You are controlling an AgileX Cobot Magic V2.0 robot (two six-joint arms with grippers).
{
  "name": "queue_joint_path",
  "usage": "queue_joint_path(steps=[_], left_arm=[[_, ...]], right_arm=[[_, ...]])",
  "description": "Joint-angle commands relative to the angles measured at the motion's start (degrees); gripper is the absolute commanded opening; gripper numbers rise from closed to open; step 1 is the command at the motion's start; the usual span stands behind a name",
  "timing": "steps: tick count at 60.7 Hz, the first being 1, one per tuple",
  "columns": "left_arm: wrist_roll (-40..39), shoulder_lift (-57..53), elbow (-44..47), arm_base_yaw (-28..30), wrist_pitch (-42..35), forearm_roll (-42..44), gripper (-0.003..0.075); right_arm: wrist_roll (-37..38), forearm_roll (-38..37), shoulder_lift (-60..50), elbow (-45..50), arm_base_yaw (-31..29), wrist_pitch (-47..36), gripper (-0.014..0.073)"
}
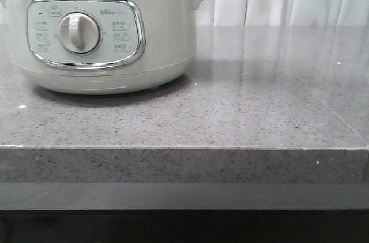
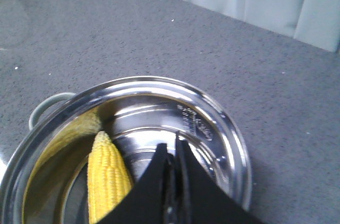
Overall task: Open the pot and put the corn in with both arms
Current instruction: 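Carry the corn over the open pot and release it inside, then lower the held glass lid back onto the pot with the left gripper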
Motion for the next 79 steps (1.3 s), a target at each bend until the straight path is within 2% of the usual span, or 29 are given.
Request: queue_joint_path(steps=[1, 9, 19, 38, 53, 63, 79], left_arm=[[-0.4, 0.4, -1.9, -0.4, -8.1, -1.3, 0.0199], [-0.4, 2.8, -3.4, -0.4, -9.3, -1.3, 0.0199], [-0.4, 11.2, -9.6, -0.4, -9.2, -0.2, 0.0199], [-0.3, 33.0, -26.1, -0.4, -10.2, 0.9, 0.0199], [0.1, 50.4, -41.2, -0.4, -12.2, 0.9, 0.0199], [0.1, 60.4, -51.1, -0.4, -11.9, 0.9, 0.0199], [0.1, 70.6, -59.9, -0.4, -8.8, 0.8, 0.0199]], right_arm=[[-0.6, -0.2, -5.4, -2.2, -3.0, -1.2, -0.0067], [-1.0, -1.0, -9.9, 1.7, -5.4, 0.3, -0.0068], [-1.0, -4.4, -20.7, 15.6, -5.8, -5.9, -0.0068], [-1.0, -4.4, -44.2, 43.5, -5.8, -14.3, -0.0068], [-1.0, -4.4, -62.6, 59.4, -5.8, -16.9, -0.0068], [-1.0, -4.4, -73.5, 68.8, -5.8, -17.4, -0.0068], [-1.0, -4.4, -83.3, 77.7, -5.8, -18.5, -0.0068]])
